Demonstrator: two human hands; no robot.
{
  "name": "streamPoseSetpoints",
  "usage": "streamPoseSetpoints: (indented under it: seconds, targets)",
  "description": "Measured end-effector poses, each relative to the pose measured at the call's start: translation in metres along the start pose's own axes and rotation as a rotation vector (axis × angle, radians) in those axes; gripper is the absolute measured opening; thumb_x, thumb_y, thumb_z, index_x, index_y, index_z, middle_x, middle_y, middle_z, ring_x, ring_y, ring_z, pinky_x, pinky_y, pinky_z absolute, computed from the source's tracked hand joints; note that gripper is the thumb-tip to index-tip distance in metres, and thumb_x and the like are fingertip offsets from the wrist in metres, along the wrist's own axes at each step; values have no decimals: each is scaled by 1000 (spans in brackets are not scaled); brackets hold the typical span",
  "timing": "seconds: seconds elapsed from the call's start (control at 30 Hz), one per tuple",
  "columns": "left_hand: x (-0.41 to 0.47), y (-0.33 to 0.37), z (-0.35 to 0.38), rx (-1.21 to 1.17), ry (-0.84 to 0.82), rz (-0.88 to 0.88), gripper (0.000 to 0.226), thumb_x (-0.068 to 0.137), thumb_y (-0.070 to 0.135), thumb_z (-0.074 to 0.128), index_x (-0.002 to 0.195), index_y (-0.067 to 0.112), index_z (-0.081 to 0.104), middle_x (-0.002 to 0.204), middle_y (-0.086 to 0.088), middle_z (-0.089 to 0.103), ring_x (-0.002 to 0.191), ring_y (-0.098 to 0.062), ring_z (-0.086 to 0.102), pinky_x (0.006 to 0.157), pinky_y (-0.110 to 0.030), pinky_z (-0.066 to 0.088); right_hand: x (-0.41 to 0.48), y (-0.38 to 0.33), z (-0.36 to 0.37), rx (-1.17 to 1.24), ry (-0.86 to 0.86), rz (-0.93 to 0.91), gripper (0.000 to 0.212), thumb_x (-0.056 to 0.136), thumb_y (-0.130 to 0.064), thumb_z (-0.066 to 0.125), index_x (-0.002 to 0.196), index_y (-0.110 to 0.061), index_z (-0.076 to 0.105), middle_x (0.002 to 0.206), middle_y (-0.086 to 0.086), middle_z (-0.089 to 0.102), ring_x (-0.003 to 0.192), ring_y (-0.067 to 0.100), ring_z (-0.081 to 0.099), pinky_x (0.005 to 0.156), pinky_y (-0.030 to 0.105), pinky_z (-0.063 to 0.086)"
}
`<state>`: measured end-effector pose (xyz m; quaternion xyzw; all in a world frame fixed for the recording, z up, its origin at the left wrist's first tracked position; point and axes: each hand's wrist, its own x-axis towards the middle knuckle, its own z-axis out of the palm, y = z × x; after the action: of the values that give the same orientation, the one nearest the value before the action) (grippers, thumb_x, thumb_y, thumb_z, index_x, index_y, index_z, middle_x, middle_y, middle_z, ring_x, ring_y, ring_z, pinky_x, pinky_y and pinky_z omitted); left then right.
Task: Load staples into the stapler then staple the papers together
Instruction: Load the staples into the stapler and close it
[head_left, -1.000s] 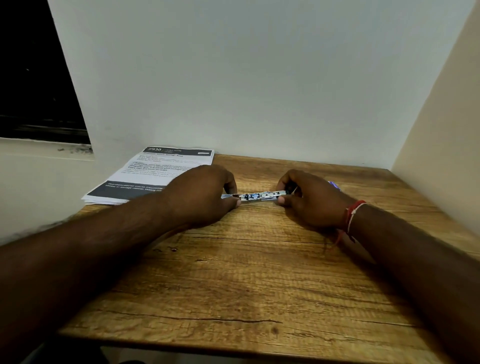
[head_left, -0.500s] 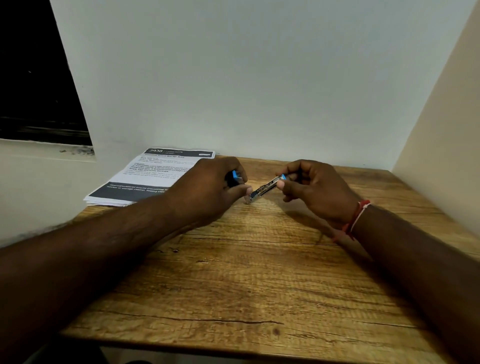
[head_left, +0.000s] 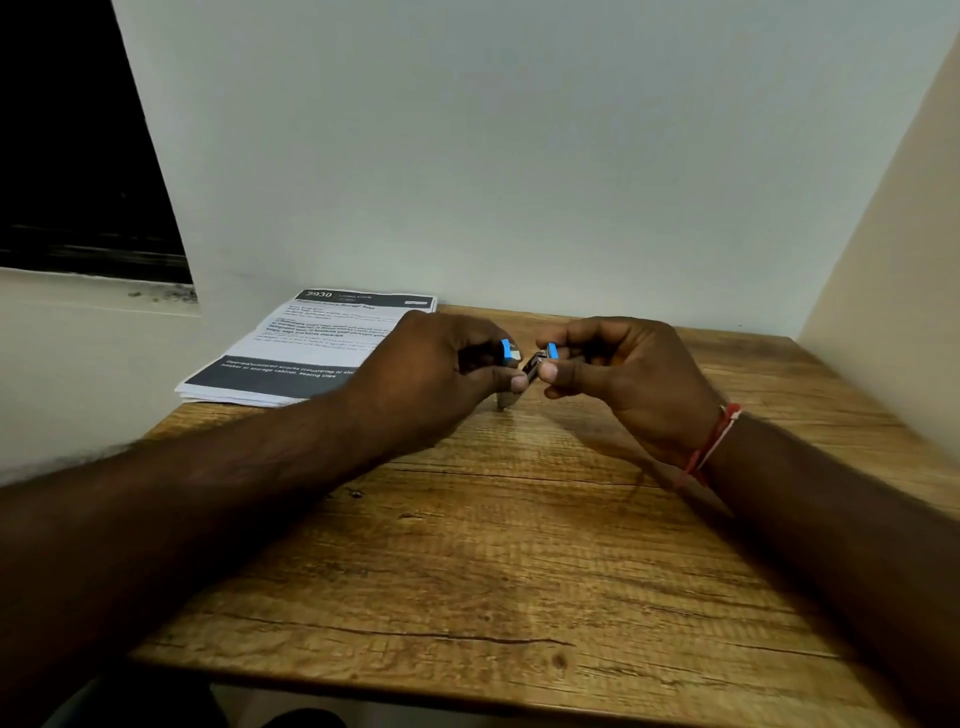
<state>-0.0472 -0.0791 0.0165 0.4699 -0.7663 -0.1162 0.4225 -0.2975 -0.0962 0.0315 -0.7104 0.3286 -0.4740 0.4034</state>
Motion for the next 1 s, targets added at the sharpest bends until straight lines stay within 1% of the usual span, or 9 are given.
streamPoseSetpoints:
  seconds: [0.13, 0.2, 0.3, 0.47, 0.57, 0.63, 0.8, 0.9, 1.0]
  targets:
    - [-2, 4, -1, 57, 2, 41, 14, 94, 42, 87, 103, 32, 86, 89, 9, 82, 83, -20, 75, 78, -53, 59, -1, -4, 3, -107, 22, -50, 31, 81, 0, 91, 110, -2, 83, 92, 16, 83, 77, 26, 81, 75, 33, 69]
    - [-4, 7, -1, 63, -7, 45, 8, 97, 39, 85, 102, 33, 85, 90, 11, 82, 84, -17, 75, 80, -52, 59, -1, -4, 6, -221, 37, -106, 29, 81, -10, 94, 109, -10, 85, 95, 8, 84, 85, 24, 83, 83, 36, 69]
    - [-6, 10, -2, 88, 0, 51, 4, 100, 36, 81, 97, 35, 83, 85, 10, 80, 78, -14, 70, 76, -49, 57, -1, -3, 9, -286, 39, -135, 28, 82, -14, 95, 108, -12, 86, 104, -1, 86, 100, 17, 83, 95, 38, 66]
    - [-7, 15, -1, 151, 35, 86, 7, 99, 37, 82, 93, 33, 82, 79, 10, 78, 71, -12, 65, 68, -39, 53, -3, -2, 10, -392, 70, -132, 26, 84, -20, 94, 110, -21, 87, 101, -9, 86, 97, 6, 81, 92, 32, 65]
    - [-9, 17, 0, 165, 47, 79, 5, 98, 35, 81, 94, 32, 82, 77, 12, 77, 67, -8, 64, 64, -34, 50, -4, 0, 15, -398, 87, -165, 23, 87, -18, 92, 110, -22, 87, 100, -11, 86, 97, 3, 81, 92, 30, 65]
    - [-11, 18, 0, 170, 48, 84, 4, 98, 35, 81, 96, 32, 83, 78, 12, 77, 71, -7, 67, 66, -34, 52, -5, 1, 16, -398, 92, -179, 23, 88, -16, 92, 109, -20, 87, 100, -10, 86, 97, 3, 81, 93, 30, 65]
    - [-11, 19, 0, 179, 50, 99, 6, 98, 34, 81, 94, 31, 82, 78, 11, 77, 71, -8, 67, 67, -37, 53, -8, -1, 18, -440, 87, -220, 22, 88, -15, 91, 109, -20, 87, 98, -14, 84, 95, -2, 79, 88, 17, 61]
    - [-11, 20, 1, 189, 56, 98, 6, 98, 33, 80, 93, 31, 82, 78, 11, 77, 72, -8, 68, 69, -38, 54, -9, -3, 19, -448, 90, -251, 21, 87, -13, 92, 106, -22, 86, 97, -13, 84, 95, -1, 80, 86, 10, 57]
    - [-11, 19, 2, 193, 61, 98, 8, 98, 38, 80, 96, 30, 82, 79, 10, 78, 75, -9, 71, 70, -40, 57, -10, -5, 20, -496, 92, -290, 22, 87, -14, 92, 106, -24, 86, 97, -10, 85, 94, 5, 80, 86, 13, 59]
